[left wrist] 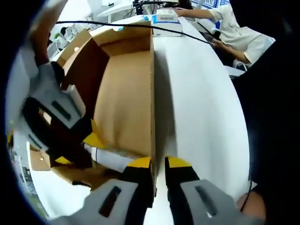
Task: Operate the shoe box by opening the lid, removing the specified soft item, and placing it in the target area until the item is outside and the box remains undamaged.
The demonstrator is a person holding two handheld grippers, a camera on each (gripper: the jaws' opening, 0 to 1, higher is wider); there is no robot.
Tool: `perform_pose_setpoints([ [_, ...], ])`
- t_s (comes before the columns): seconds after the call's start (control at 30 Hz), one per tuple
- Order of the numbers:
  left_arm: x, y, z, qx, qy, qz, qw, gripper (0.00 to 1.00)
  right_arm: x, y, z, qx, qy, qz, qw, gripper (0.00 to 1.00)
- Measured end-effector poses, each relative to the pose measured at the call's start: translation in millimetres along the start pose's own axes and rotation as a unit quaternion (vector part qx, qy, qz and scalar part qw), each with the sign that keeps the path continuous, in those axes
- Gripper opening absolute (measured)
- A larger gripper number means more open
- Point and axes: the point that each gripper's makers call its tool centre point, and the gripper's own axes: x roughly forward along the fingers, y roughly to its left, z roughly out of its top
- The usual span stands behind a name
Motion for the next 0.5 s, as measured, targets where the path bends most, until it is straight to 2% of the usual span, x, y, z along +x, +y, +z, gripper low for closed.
perform_pose_setpoints([
  [0.23,0.0,0.3,-0.1,0.000,0.008,0.005,1.0000,0.09,15.1,5.3,-4.5,-0.016,0.022,0.004,0.9996,0.37],
  [0.33,-0.7,0.0,0.6,-0.003,0.005,0.003,1.0000,0.09,12.2,6.2,-6.2,-0.011,0.024,0.010,0.9996,0.28],
  [0.43,-1.4,-0.6,0.5,-0.005,0.005,0.004,1.0000,0.09,7.5,22.5,-19.9,-0.001,0.056,0.035,0.9978,0.26],
  [0.5,-1.6,-0.8,0.2,-0.004,0.005,0.004,1.0000,0.09,8.4,27.7,-27.1,-0.008,0.062,0.036,0.9974,0.29],
])
